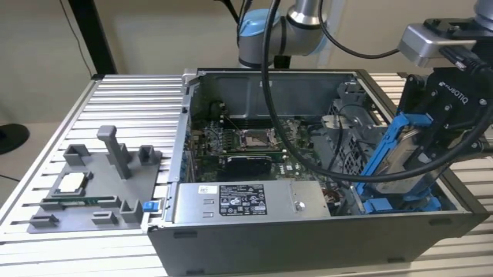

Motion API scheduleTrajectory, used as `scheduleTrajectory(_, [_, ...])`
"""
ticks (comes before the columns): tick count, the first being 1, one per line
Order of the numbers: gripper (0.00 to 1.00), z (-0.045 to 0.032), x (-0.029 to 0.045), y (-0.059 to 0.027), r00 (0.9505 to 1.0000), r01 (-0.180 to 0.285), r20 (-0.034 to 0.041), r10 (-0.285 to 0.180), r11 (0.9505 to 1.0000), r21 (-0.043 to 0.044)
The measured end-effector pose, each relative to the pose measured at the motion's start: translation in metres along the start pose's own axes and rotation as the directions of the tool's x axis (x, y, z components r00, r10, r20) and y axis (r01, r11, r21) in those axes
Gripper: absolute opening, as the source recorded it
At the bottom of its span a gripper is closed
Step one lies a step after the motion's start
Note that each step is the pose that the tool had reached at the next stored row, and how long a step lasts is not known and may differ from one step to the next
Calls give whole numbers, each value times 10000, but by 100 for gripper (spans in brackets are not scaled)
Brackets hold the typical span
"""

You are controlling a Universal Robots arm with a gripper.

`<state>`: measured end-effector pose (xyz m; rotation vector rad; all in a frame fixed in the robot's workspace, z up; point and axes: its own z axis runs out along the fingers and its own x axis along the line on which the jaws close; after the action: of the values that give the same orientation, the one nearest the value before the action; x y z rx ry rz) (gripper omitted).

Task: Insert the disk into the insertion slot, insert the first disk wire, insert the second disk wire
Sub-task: 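Insert the disk into the insertion slot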

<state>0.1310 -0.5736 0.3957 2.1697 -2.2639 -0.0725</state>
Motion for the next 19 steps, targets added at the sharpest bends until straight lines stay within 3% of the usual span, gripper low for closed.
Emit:
scheduleTrajectory(9, [0, 157, 4, -4, 10000, -2, 0, 2, 10000, 0])
scheduleTrajectory(19, [0, 177, 5, -5, 10000, -2, -1, 2, 10000, 0])
